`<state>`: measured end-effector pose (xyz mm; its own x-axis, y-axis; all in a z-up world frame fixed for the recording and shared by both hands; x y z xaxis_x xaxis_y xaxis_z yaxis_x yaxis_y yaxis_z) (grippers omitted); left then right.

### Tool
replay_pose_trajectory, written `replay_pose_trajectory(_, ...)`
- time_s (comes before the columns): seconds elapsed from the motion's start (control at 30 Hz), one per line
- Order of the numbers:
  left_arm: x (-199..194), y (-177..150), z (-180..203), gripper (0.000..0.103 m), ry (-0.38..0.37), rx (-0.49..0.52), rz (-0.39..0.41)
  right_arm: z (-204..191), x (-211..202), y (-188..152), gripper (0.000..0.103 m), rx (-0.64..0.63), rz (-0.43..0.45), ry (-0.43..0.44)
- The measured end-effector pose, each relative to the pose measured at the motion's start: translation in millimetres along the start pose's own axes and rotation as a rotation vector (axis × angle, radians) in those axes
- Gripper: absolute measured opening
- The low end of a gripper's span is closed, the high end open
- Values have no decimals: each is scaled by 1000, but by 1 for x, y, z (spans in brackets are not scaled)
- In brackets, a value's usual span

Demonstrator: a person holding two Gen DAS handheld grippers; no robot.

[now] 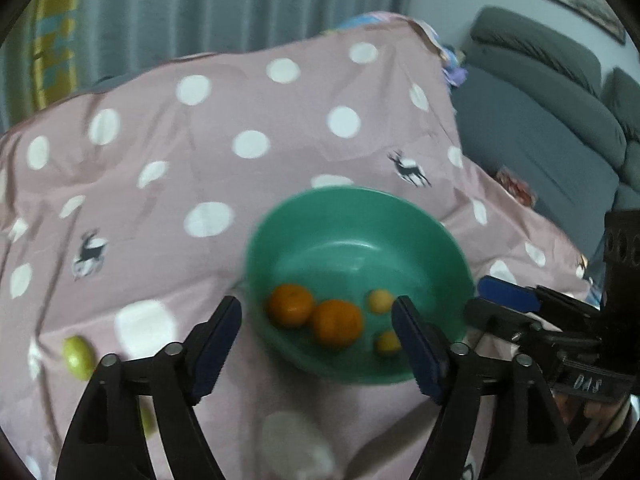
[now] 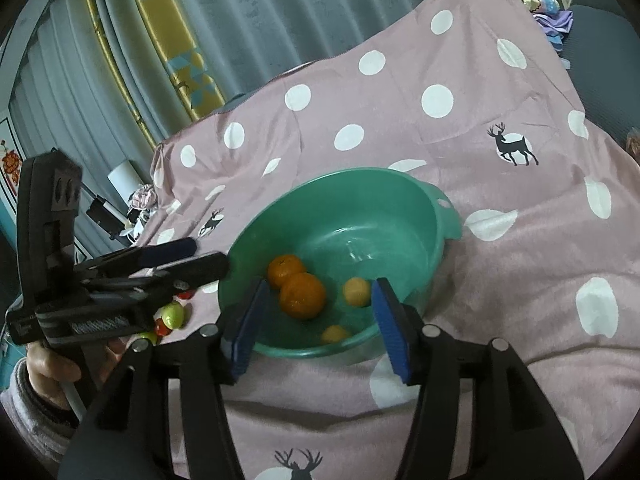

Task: Organize fruits
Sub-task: 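Lower the tan fruits into the bowl and open both tools, then withdraw both tools from the bowl toward the green fruits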

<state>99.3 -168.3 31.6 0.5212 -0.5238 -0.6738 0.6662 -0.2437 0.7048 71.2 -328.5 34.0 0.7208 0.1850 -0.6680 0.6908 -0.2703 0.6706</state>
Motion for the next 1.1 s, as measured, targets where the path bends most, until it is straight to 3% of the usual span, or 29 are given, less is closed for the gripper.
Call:
replay_pose_trajectory(0.4,-112,-57,-108,78,206,-263,89,-3,-22,-10,58,-3,-8,-18)
replay_pose_trajectory(0.63,-147,-109,-129,78,271,-332,46,-26,-27,-18,59,-52,-27,9)
replay_pose_trajectory(0.83,-155,-140,-125,78,242,-326,-1,-48,-25,-23,59,-103,-51,35)
replay_pose_trajectory(1.1,-137,-153,-99,78,119,-270,-41,-80,-18,-37,59,-175,-100,96)
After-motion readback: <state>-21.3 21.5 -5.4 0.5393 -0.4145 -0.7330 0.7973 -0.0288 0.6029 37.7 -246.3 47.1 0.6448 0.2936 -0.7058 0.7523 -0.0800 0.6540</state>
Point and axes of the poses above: each gripper's, at about its wrist camera, not at the fingertips, and x roughly the way its jaws point, z to its right, y to its top, the point moved 2 cm from there along x, roughly the way its jaws point, and after that the axes turned 7 degrees about -y, right-handed, at the moved point
